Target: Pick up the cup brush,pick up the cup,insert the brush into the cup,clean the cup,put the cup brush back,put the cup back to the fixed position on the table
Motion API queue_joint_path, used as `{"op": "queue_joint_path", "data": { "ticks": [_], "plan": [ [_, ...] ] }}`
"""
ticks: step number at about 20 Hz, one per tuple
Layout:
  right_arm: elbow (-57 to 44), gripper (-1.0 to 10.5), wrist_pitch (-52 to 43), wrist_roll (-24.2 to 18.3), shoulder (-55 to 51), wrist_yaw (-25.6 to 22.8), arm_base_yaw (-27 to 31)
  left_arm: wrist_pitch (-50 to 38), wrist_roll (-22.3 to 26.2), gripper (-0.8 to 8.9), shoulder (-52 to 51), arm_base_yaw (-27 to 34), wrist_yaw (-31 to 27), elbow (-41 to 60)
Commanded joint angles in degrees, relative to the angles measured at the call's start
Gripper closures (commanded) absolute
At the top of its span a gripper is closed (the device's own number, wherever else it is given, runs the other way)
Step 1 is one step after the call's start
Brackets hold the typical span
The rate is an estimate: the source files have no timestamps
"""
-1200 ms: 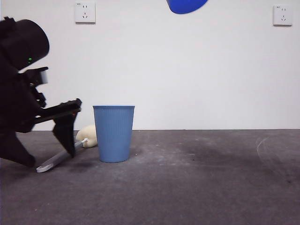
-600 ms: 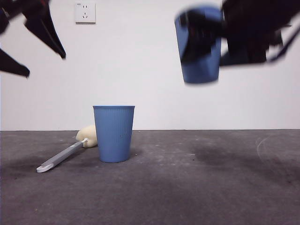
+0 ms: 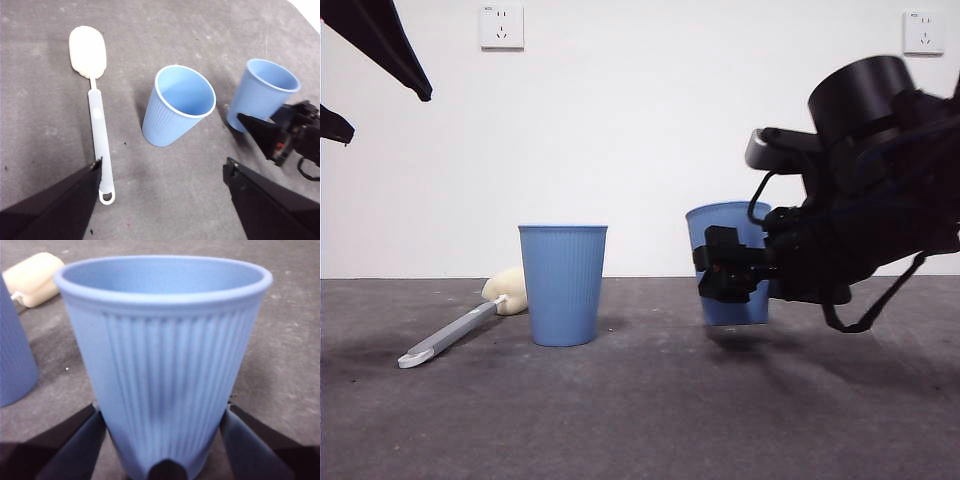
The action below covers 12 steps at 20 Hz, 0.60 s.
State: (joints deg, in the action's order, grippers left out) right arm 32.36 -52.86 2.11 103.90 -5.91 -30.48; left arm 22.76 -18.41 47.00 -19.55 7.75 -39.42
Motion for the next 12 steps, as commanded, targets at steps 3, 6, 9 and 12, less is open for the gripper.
{"op": "queue_joint_path", "data": {
  "ticks": [3, 6, 9, 12],
  "plan": [
    [4.8, 9.6, -1.1, -2.0, 3.7, 1.2, -0.2, 0.0, 1.2, 4.05, -0.1, 0.0, 0.2, 0.3],
    [6.2, 9.6, 0.6, -2.1, 5.6, 1.2, -0.2, 0.3, 1.4, 4.05, -0.1, 0.0, 0.2, 0.3],
    [6.3, 9.6, 2.0, -2.1, 6.9, 1.2, -0.2, 0.3, 2.2, 4.05, -0.1, 0.0, 0.2, 0.3],
    [6.3, 9.6, 5.2, -2.1, 7.3, 1.2, -0.2, 0.3, 2.2, 4.05, -0.1, 0.0, 0.2, 0.3]
  ]
}}
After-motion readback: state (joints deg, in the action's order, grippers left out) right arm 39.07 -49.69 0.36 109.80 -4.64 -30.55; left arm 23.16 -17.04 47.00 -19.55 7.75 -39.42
